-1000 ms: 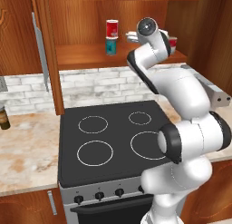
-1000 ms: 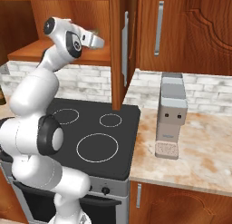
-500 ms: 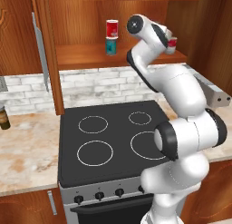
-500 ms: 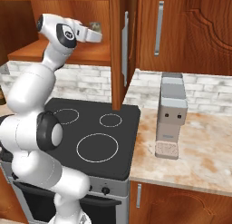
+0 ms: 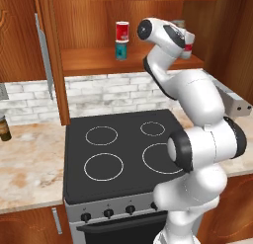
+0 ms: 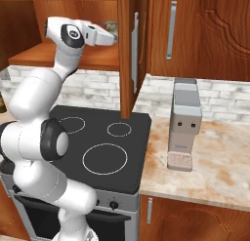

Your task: Stack two cans on top of the other two cans in the cabinet.

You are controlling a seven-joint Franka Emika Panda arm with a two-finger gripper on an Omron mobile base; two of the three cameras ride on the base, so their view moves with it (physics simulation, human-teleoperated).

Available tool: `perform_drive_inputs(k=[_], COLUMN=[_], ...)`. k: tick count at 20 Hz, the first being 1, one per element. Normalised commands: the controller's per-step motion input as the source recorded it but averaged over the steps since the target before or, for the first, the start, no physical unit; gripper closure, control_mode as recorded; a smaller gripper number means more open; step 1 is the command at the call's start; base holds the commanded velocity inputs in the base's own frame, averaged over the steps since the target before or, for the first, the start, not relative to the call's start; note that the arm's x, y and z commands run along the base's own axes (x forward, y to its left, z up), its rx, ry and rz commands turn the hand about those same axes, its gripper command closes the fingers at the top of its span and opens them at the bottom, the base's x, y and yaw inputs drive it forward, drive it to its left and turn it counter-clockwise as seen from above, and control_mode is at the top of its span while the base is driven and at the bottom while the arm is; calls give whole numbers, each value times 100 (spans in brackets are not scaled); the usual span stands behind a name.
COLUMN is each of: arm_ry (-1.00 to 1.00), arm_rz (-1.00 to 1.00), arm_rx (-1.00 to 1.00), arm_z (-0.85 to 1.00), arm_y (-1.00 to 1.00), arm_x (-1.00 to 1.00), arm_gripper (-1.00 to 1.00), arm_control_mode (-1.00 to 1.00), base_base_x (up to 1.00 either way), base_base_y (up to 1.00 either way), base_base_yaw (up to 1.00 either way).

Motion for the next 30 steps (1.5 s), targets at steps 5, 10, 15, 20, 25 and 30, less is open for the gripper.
perform_drive_inputs(k=[5,10,15,20,25,30], arm_ry=[-1,0,2,3,4,4], arm_rz=[-14,-14,-15,-12,-9,-5], arm_rx=[-1,0,0,0,0,0], arm_z=[7,19,11,0,-6,-11], arm_y=[-24,-25,-25,-18,-9,-3], arm_x=[-2,-3,-2,0,0,0], arm_gripper=[100,100,100,100,100,100], arm_control_mode=[-100,-100,-100,-100,-100,-100], base_base_x=[0,0,0,0,0,0], base_base_y=[0,0,0,0,0,0], base_base_yaw=[0,0,0,0,0,0])
